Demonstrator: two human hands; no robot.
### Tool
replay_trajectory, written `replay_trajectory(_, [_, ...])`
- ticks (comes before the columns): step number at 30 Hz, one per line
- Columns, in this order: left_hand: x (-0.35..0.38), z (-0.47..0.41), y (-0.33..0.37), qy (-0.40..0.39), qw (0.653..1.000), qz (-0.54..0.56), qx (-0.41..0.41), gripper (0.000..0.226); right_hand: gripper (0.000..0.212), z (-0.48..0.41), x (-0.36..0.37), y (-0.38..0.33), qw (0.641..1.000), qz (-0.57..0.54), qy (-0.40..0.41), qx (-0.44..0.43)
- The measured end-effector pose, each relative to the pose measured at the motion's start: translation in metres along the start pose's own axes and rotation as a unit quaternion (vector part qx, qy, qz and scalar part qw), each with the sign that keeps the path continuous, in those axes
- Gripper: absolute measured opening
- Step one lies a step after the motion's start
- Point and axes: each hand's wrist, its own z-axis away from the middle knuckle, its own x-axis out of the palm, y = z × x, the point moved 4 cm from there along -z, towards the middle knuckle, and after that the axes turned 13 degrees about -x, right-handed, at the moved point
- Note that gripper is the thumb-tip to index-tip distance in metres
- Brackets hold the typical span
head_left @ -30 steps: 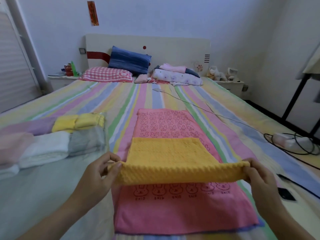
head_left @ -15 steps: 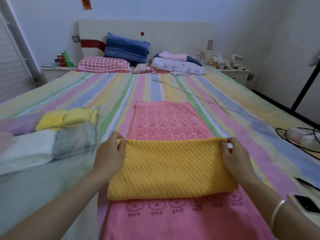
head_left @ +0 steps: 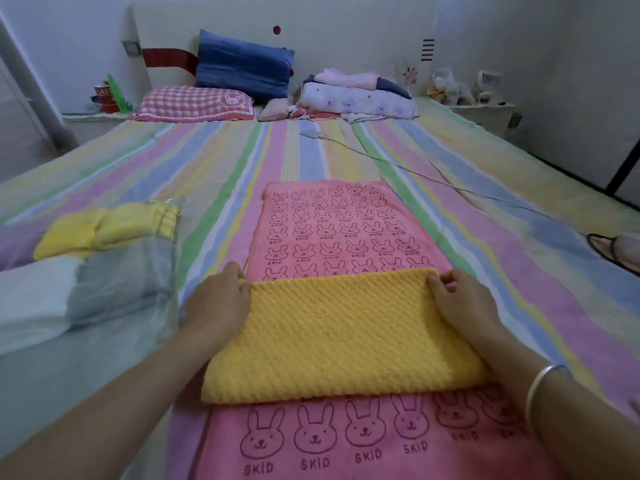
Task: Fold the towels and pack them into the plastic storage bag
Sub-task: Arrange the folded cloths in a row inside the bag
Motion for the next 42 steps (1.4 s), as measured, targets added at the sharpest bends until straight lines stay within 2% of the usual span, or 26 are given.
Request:
replay_trajectory(2, [-0.008, 0.004, 0.009, 0.027, 0.998, -0.048, 0.007, 0.021, 0.039, 0.008, -0.004, -0.001, 0.996, 0.088, -0.016, 0.01])
replay_trajectory(4, [-0.015, 0.015, 0.026, 0.039, 0.998, -0.032, 0.038, 0.033, 0.049, 0.017, -0.008, -0.005, 0.986, 0.16, -0.05, 0.013])
replay_trajectory(8, [-0.014, 0.074, 0.082, -0.086, 0.98, 0.044, 0.173, 0.053, 0.066, 0.03, -0.01, -0.002, 0.972, 0.166, -0.155, 0.055])
replay_trajectory(10, [0.0, 0.105, 0.102, -0.144, 0.96, 0.001, 0.241, 0.061, 0.059, 0.036, -0.011, 0.0, 0.971, 0.114, -0.198, 0.07])
replay_trajectory(12, [0.021, 0.118, 0.107, -0.139, 0.943, -0.083, 0.29, 0.073, 0.039, 0.043, -0.015, -0.004, 0.975, 0.019, -0.206, 0.083])
replay_trajectory(14, [0.041, 0.116, 0.101, -0.129, 0.935, -0.143, 0.299, 0.084, 0.027, 0.049, -0.022, -0.014, 0.971, -0.075, -0.204, 0.102])
replay_trajectory(16, [0.047, 0.114, 0.096, -0.147, 0.935, -0.141, 0.289, 0.086, 0.028, 0.053, -0.029, -0.029, 0.959, -0.159, -0.197, 0.124])
replay_trajectory(18, [0.038, 0.115, 0.097, -0.184, 0.94, -0.074, 0.279, 0.077, 0.035, 0.052, -0.036, -0.052, 0.949, -0.233, -0.177, 0.12])
replay_trajectory(20, [0.019, 0.106, 0.092, -0.206, 0.953, 0.089, 0.202, 0.055, 0.046, 0.049, -0.038, -0.084, 0.944, -0.274, -0.161, 0.09])
replay_trajectory(22, [0.0, 0.084, 0.073, -0.199, 0.943, 0.266, 0.031, 0.037, 0.054, 0.052, -0.031, -0.121, 0.942, -0.287, -0.168, 0.047])
replay_trajectory(23, [-0.007, 0.073, 0.059, -0.213, 0.909, 0.35, -0.07, 0.036, 0.055, 0.057, -0.024, -0.14, 0.942, -0.282, -0.18, 0.021])
replay_trajectory(25, [-0.015, 0.059, 0.033, -0.283, 0.794, 0.48, -0.243, 0.043, 0.05, 0.07, -0.005, -0.173, 0.945, -0.258, -0.197, -0.034])
replay_trajectory(26, [-0.018, 0.055, 0.021, -0.314, 0.744, 0.509, -0.297, 0.049, 0.048, 0.079, 0.006, -0.186, 0.945, -0.246, -0.207, -0.057])
replay_trajectory(27, [-0.021, 0.052, 0.01, -0.342, 0.717, 0.514, -0.325, 0.055, 0.047, 0.087, 0.019, -0.195, 0.942, -0.237, -0.224, -0.077])
replay_trajectory(29, [-0.026, 0.052, -0.004, -0.394, 0.702, 0.49, -0.334, 0.061, 0.05, 0.104, 0.042, -0.206, 0.925, -0.241, -0.281, -0.087])
replay_trajectory(31, [-0.022, 0.054, -0.01, -0.428, 0.707, 0.464, -0.317, 0.055, 0.051, 0.114, 0.054, -0.207, 0.91, -0.261, -0.311, -0.078])
replay_trajectory(33, [-0.014, 0.053, -0.012, -0.408, 0.746, 0.439, -0.289, 0.045, 0.041, 0.113, 0.049, -0.199, 0.916, -0.273, -0.286, -0.068])
replay_trajectory(36, [-0.005, 0.051, -0.008, -0.295, 0.842, 0.391, -0.225, 0.041, 0.024, 0.101, 0.031, -0.173, 0.951, -0.233, -0.193, -0.058])
replay_trajectory(39, [-0.012, 0.054, 0.0, -0.208, 0.909, 0.319, -0.169, 0.05, 0.021, 0.092, 0.016, -0.149, 0.982, -0.146, -0.102, -0.058])
replay_trajectory(42, [-0.027, 0.055, -0.008, -0.117, 0.951, 0.253, -0.134, 0.054, 0.033, 0.094, 0.021, -0.136, 0.983, -0.136, -0.119, -0.045])
